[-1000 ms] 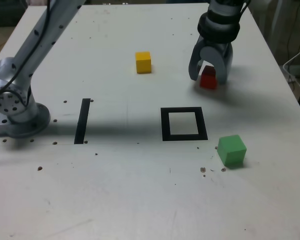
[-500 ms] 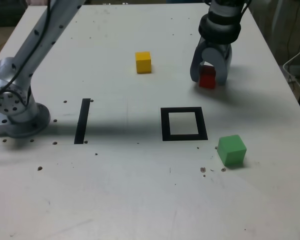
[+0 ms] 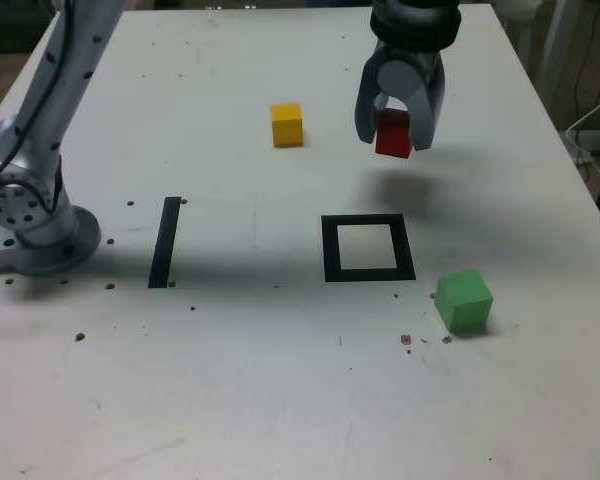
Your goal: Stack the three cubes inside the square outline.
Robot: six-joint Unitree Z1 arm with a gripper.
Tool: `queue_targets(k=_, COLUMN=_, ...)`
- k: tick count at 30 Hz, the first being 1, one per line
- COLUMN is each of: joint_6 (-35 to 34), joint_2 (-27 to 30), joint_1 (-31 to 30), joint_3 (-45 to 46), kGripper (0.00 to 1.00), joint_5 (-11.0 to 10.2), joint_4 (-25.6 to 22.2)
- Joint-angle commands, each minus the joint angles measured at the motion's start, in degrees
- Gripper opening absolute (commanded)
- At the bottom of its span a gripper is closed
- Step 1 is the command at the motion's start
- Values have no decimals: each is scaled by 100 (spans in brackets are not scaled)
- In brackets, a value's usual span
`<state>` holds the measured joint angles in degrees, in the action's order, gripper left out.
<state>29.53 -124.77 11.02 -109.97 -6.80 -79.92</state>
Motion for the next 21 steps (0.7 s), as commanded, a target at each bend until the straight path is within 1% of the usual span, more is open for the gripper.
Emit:
queue_targets(k=1, joint_6=-92, joint_2=239, joint_1=-90, joint_3=83, kGripper=25, joint_5=-26, joint_4=-53)
queue_targets(k=6, joint_6=-380, joint_2=548, joint_1=-338, joint_3=447, kGripper=25, joint_5=-81, joint_4=-39)
queue_targets(k=11, joint_6=-856, joint_2=700, joint_1=-670, joint_3=877, kGripper=25, joint_5=-104, joint_4=95)
queue_targets(k=13, joint_6=-1123, joint_2=748, joint_1=-755, joint_3=1102, kGripper=25, joint_5=-73, joint_4=208)
queue_targets(k=19, joint_6=-1938, joint_2=954, joint_1=-919, joint_3=1774, kGripper=25, joint_5=129, joint_4=677)
queue_targets(k=21, joint_6=-2167, joint_2=1032, joint_1=-985, joint_3=1894, kGripper=25, joint_5=152, joint_4=760)
